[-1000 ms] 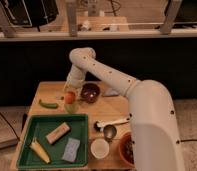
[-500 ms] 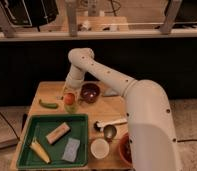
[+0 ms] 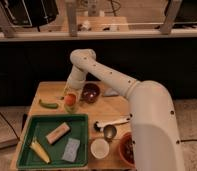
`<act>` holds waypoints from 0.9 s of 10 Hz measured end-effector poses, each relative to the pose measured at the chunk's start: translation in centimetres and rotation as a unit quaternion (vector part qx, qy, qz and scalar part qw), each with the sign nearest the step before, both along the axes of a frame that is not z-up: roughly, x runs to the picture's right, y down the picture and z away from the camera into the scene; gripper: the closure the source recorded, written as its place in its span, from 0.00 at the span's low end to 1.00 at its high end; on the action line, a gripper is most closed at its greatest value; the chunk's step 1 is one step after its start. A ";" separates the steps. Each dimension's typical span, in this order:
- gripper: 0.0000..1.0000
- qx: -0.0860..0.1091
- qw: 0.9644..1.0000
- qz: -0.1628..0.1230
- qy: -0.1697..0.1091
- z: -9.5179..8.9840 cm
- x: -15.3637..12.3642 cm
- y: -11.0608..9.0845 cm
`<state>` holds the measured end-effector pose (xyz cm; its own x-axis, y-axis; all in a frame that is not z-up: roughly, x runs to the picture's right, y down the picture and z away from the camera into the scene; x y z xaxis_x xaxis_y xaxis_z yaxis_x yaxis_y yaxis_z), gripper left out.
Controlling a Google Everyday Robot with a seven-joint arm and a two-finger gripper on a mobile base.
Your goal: Place apple in plastic cup
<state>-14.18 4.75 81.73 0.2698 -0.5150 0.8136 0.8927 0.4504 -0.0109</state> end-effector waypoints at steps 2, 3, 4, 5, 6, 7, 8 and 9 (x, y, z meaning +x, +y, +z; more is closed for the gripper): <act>0.20 0.002 1.000 0.001 -0.004 -0.1 0.0 -0.1; 0.20 0.002 1.000 0.001 -0.005 -0.1 0.0 -0.1; 0.20 0.002 1.000 0.001 -0.005 -0.1 0.0 -0.1; 0.20 0.001 1.000 0.001 -0.006 0.0 0.0 0.0; 0.20 0.001 1.000 0.002 -0.007 0.0 0.0 0.0; 0.20 0.002 1.000 0.004 -0.008 0.1 0.0 -0.1; 0.20 0.005 1.000 0.007 -0.009 0.0 0.1 -0.6; 0.20 0.013 1.000 0.012 -0.014 -0.3 0.3 -1.5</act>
